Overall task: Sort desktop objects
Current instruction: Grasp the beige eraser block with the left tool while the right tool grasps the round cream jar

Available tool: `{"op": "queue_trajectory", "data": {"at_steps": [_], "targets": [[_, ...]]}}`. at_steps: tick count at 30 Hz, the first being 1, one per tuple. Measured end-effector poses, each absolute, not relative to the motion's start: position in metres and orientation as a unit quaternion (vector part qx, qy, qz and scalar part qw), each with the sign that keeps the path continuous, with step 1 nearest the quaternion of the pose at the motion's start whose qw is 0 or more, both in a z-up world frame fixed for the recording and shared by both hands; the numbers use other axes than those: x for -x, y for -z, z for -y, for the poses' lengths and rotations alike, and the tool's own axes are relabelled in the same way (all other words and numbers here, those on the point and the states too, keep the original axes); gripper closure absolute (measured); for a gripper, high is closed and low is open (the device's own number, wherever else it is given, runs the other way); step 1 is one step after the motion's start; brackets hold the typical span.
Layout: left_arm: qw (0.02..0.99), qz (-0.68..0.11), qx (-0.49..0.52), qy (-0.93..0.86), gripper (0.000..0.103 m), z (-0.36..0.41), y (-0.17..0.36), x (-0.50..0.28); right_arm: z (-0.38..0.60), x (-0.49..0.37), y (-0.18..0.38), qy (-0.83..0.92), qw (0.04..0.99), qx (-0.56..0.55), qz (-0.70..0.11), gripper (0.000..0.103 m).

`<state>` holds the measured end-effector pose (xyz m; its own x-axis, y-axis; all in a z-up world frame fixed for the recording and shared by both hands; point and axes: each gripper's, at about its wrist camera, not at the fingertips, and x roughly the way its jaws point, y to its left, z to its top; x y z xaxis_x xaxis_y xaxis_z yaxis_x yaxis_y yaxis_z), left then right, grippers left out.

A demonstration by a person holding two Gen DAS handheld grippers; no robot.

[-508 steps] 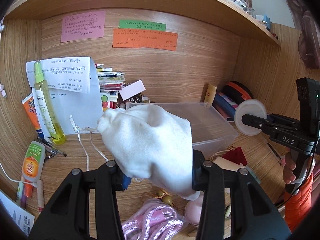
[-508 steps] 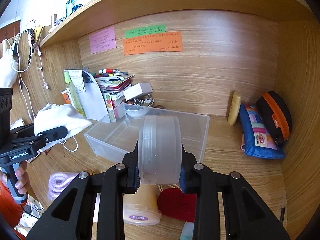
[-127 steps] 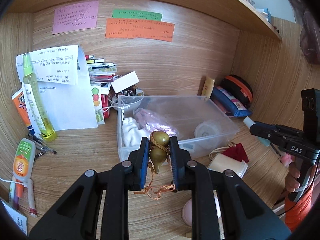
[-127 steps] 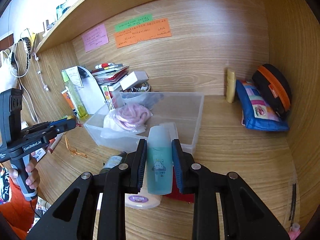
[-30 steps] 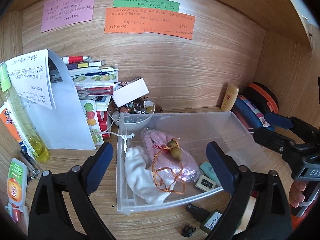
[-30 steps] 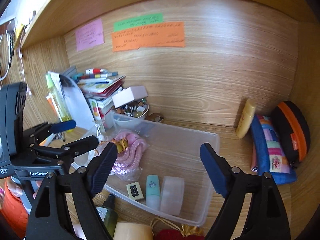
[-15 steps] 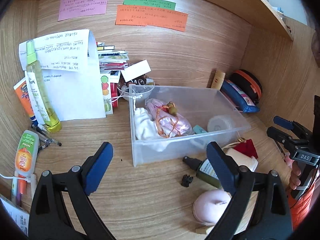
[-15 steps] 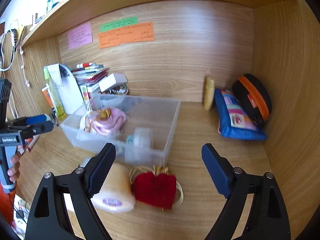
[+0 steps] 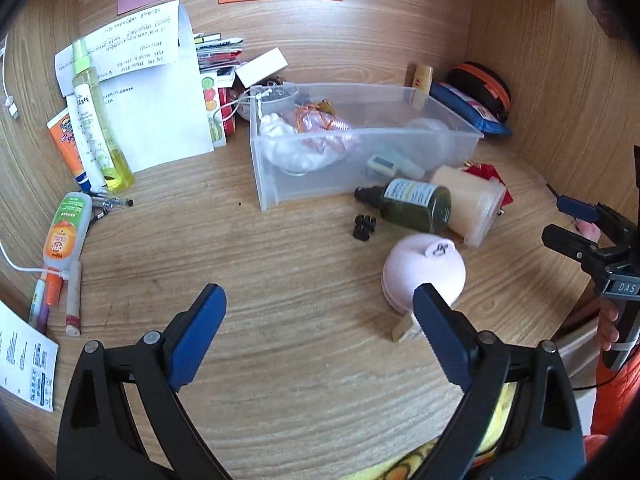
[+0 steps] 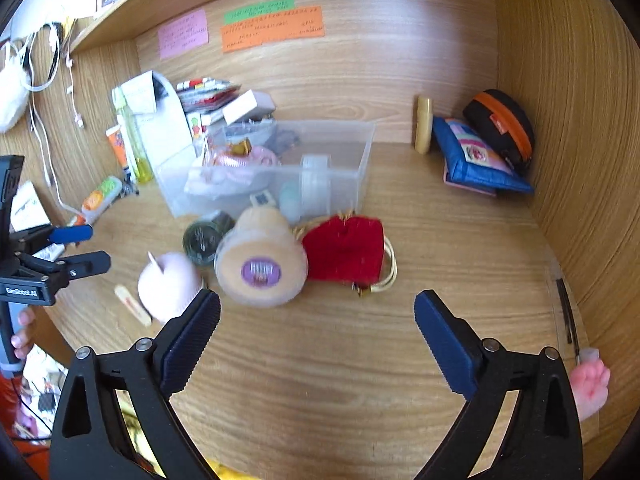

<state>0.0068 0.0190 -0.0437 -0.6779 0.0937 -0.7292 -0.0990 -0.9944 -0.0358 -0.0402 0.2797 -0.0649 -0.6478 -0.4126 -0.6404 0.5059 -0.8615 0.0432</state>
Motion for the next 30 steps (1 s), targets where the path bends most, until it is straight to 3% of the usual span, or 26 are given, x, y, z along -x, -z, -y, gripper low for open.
{"op": "queue_trajectory", "data": {"at_steps": [19,24,28,30], "targets": [[0.095,-0.012,0.427,-0.899,0.008,-0.063,0.084,-0.006,-0.231,0.063,0.084,0.882,0.275,-0.367,-0.106,0.006],[0.096,-0.023,0.425,-0.9,0.025,-0.068,0.085,-0.004,-0.216,0.068,0.085,0.881,0.271,-0.366,-0.127,0.006],[0.095,-0.026,0.421,-0.902,0.03,-0.066,0.085,-0.005,-0.21,0.068,0.085,0.882,0.272,-0.363,-0.13,0.006],[0.095,-0.024,0.418,-0.903,0.037,-0.064,0.085,-0.006,-0.207,0.068,0.087,0.883,0.267,-0.361,-0.138,0.006]]}}
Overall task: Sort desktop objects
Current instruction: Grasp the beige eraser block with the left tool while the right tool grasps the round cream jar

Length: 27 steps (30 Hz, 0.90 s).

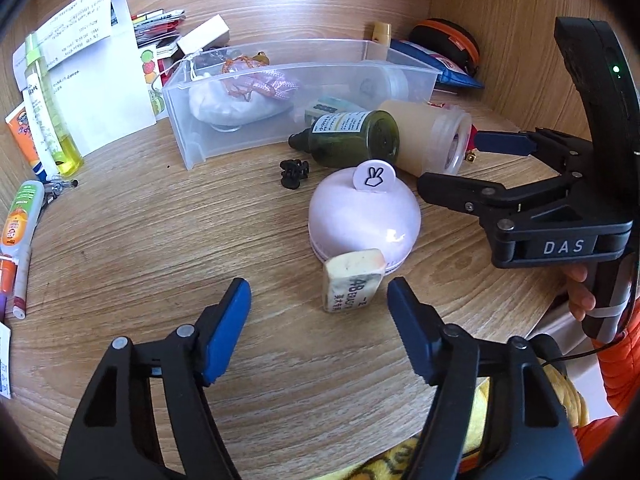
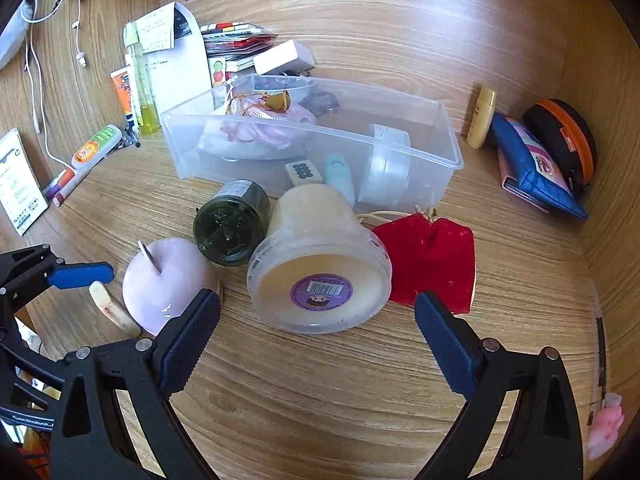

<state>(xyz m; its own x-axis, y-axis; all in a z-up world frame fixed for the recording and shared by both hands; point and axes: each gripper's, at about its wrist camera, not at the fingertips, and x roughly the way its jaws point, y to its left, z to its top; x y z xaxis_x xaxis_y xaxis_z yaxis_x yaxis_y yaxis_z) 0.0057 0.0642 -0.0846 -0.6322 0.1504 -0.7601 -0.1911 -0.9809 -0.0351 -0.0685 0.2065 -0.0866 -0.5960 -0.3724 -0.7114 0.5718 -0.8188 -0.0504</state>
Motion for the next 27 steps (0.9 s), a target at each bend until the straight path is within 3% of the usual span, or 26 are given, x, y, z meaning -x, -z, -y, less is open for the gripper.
{"op": "queue_trajectory", "data": {"at_steps": [7,9,11,18,27], "targets": [[0.091,-0.017,0.409,-0.908,0.05,-0.06,0.084,-0.005,-0.204,0.072,0.088,0.887,0.259,-0.355,-0.143,0.014],[0.093,-0.014,0.408,-0.908,0.056,-0.06,0.083,-0.005,-0.204,0.072,0.087,0.887,0.262,-0.353,-0.142,0.02],[0.094,-0.008,0.405,-0.909,0.061,-0.06,0.083,-0.005,-0.204,0.071,0.087,0.888,0.261,-0.35,-0.143,0.034],[0.093,0.011,0.404,-0.91,0.08,-0.054,0.082,-0.001,-0.208,0.068,0.087,0.892,0.262,-0.344,-0.132,0.035],[0.068,0.028,0.388,-0.919,0.08,-0.036,0.075,0.0,-0.223,0.06,0.074,0.904,0.26,-0.321,-0.11,0.035]]}}
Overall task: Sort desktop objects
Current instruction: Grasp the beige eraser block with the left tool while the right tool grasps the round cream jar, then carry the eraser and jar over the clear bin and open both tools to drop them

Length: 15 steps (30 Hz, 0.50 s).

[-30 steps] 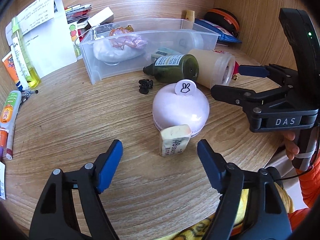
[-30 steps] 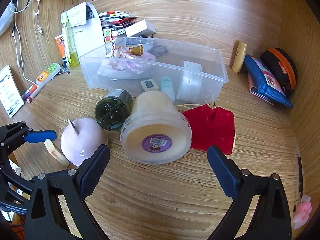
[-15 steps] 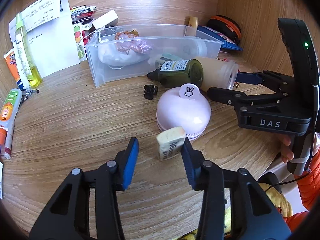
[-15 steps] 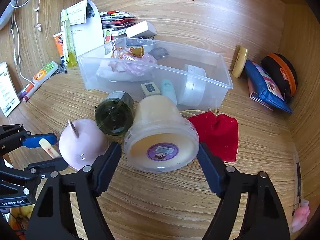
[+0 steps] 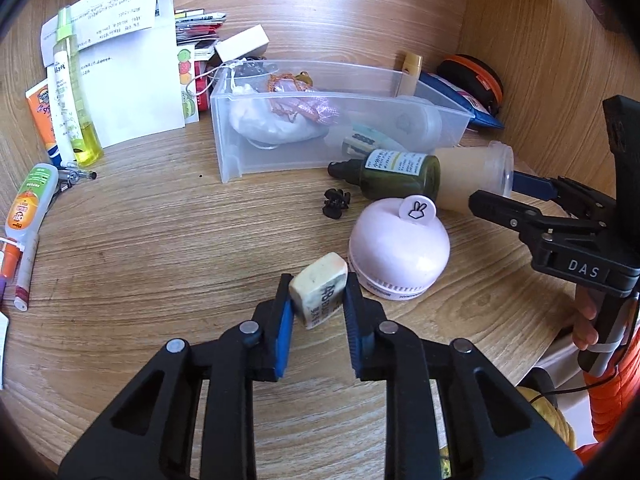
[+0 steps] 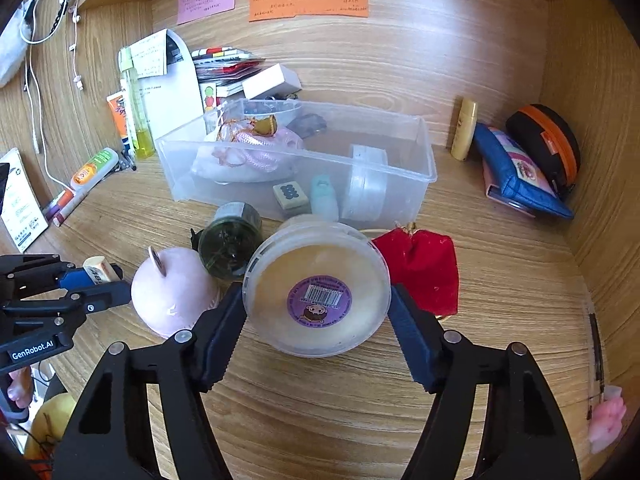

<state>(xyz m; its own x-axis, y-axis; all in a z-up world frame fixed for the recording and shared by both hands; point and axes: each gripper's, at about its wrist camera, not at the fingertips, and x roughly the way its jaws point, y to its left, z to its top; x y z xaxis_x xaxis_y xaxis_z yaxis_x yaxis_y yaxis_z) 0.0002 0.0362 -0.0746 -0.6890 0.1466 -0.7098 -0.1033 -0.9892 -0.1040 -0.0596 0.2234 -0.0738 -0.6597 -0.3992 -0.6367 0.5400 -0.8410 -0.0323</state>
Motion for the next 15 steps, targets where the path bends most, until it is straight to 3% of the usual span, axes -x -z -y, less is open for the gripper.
{"op": "queue_trajectory", "data": {"at_steps": [15], "targets": [[0.062,0.042,0.356,-0.931,0.08,-0.024,0.047,0.004,-0.239,0.065,0.056,0.907,0.269,-0.315,-0.072,0.036]]}}
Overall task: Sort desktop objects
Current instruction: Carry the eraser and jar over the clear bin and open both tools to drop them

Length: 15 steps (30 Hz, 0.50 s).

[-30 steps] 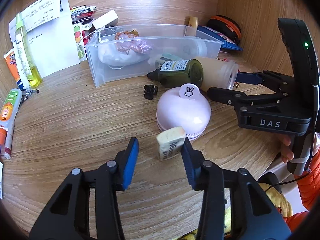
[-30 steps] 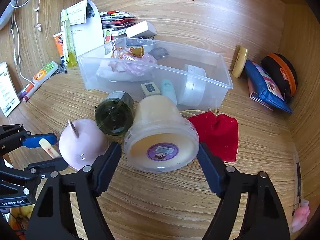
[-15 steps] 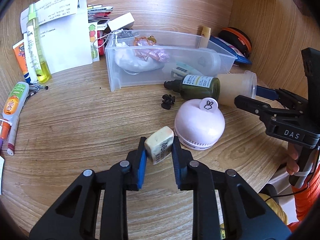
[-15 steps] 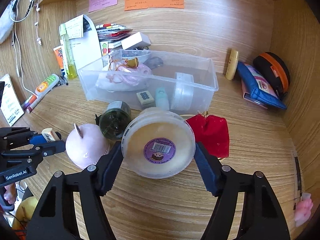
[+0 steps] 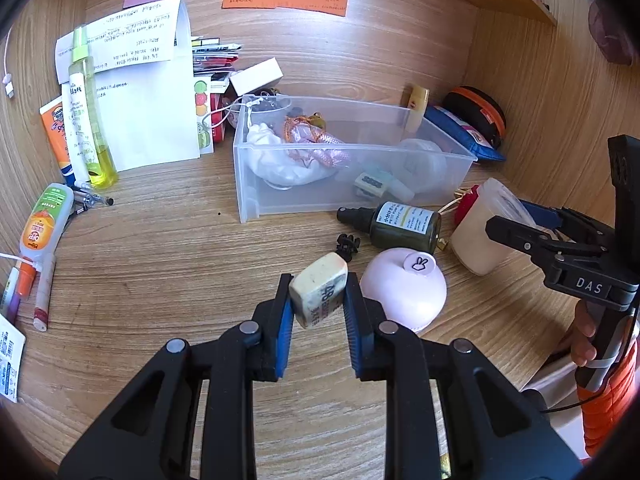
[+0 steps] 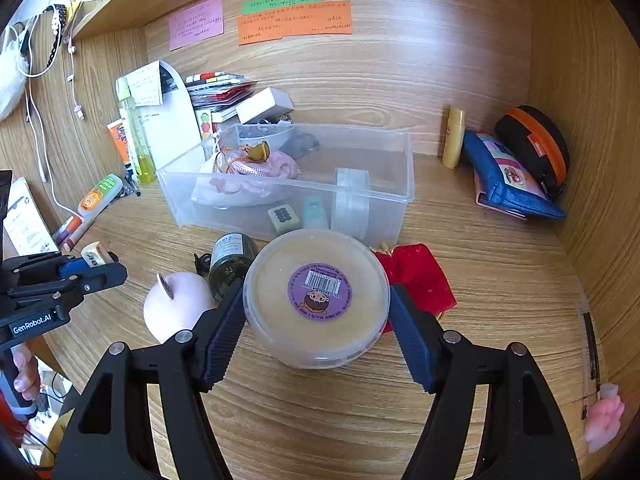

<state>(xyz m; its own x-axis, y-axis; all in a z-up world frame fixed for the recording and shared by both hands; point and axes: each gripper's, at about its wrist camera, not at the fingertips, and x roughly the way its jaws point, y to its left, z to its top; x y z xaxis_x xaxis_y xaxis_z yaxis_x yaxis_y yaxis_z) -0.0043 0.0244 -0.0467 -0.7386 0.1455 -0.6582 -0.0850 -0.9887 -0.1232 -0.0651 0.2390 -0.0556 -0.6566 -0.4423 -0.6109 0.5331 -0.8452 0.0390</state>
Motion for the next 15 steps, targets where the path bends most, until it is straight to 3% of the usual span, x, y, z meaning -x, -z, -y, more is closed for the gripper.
{"op": "queue_trajectory", "data": {"at_steps": [15], "targets": [[0.081,0.036,0.326,-0.941,0.08,-0.02,0.001,0.027,-0.235,0.081,-0.014,0.913,0.307,-0.265,-0.047,0.035]]}}
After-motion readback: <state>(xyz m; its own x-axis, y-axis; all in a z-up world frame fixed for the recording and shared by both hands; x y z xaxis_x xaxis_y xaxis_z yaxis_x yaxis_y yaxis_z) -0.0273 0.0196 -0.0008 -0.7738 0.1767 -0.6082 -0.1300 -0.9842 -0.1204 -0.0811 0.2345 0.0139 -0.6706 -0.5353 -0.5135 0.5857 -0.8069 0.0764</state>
